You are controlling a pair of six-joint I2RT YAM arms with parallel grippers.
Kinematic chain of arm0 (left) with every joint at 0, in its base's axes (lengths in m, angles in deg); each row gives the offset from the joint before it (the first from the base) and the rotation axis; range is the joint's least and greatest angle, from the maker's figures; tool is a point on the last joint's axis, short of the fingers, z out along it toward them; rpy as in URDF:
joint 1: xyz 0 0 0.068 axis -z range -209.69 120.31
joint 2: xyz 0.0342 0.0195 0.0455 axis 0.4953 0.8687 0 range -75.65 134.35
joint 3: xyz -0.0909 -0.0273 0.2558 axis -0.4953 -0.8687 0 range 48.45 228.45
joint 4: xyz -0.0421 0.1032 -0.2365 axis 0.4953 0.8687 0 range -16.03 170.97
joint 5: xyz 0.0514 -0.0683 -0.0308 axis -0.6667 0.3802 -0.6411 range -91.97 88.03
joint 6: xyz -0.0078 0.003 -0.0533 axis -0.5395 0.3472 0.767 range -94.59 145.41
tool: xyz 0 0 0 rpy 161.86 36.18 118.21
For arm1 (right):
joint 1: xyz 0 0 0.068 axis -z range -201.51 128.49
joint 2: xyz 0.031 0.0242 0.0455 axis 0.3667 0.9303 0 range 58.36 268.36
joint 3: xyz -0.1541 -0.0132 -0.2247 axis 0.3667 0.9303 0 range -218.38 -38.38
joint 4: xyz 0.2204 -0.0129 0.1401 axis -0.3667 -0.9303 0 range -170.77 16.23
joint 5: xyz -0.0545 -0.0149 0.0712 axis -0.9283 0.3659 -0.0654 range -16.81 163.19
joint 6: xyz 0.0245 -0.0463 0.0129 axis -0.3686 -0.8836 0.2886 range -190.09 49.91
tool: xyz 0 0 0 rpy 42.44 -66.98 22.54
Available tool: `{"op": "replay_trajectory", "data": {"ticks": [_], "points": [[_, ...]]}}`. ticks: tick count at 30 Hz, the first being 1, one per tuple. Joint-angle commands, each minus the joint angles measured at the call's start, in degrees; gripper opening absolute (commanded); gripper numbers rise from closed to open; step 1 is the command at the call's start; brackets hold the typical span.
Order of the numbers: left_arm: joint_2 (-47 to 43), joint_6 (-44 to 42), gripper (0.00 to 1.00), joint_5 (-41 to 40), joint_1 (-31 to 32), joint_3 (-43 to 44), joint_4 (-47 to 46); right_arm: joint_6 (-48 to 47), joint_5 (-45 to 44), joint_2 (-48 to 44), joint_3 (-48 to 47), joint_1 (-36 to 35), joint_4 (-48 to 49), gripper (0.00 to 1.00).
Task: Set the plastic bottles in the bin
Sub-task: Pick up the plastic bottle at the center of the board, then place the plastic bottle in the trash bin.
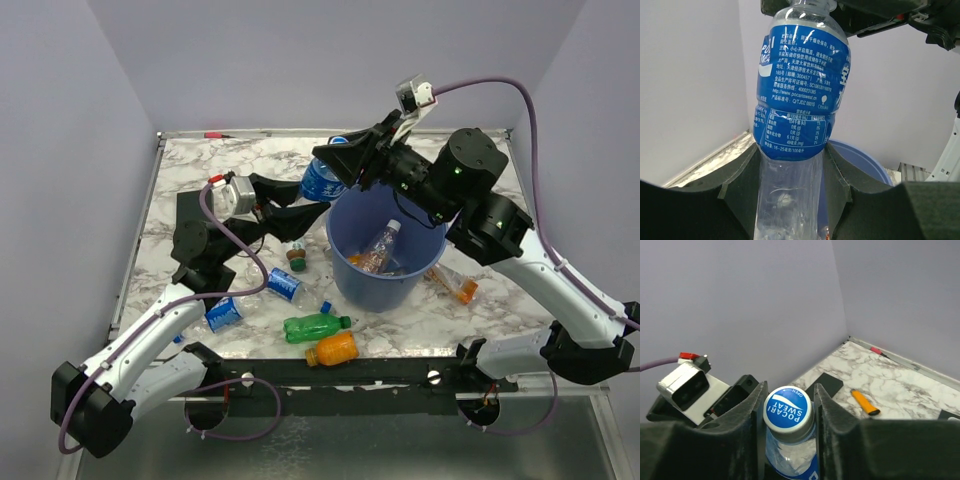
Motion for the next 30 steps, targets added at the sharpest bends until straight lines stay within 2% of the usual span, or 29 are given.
{"op": "replay_trajectory", "data": {"ticks": [1,3,5,6,7,8,10,16,20,24,30], "points": [[-1.57,-1.42,0.31,-0.81,0.66,-0.28,-1.82,-0.26,-2.1,1.33,-2.2,0.23,-5.04,0.21],[-1.68,-1.62,0.32,-1.2,0.7,-0.41,-1.65,-0.13,-3.28,2.03,-3.1,0.23,-6.96,0.02],[-1.93,-1.71,0.38,-1.81,0.71,-0.61,-1.51,0.01,-4.04,1.96,-3.18,0.23,-7.76,0.01],[-2.17,-1.81,0.5,-2.09,0.71,-0.74,-1.33,0.01,-4.15,1.72,-2.84,0.23,-7.84,0.01],[-2.53,-2.29,0.68,-2.25,0.71,-0.95,-0.98,0.09,-4.68,1.36,-2.71,0.23,-7.92,0.01],[-2.96,-2.91,0.81,-2.53,0.74,-1.13,-0.63,0.0,-5.16,1.03,-2.82,0.23,-8.25,0.01],[-3.84,-3.92,0.97,-3.82,1.01,-1.44,0.0,-0.22,-6.47,0.46,-3.59,0.23,-9.34,0.01],[-5.61,-4.86,0.99,-9.31,1.24,-2.01,1.16,-2.74,-9.9,-3.19,-7.45,0.23,-11.52,0.01],[-7.75,-6.83,0.99,-15.42,1.44,-3.31,1.35,-6.37,-15.47,-8.62,-7.11,0.23,-10.92,0.01],[-9.28,-9.22,0.99,-22.08,1.79,-4.79,1.35,-8.72,-22.02,-15.31,-1.77,0.23,-8.97,0.01],[-9.29,-12.48,0.99,-30.81,3.33,-5.99,1.8,-8.61,-29.29,-21.71,9.8,0.23,-11.18,0.01]]}}
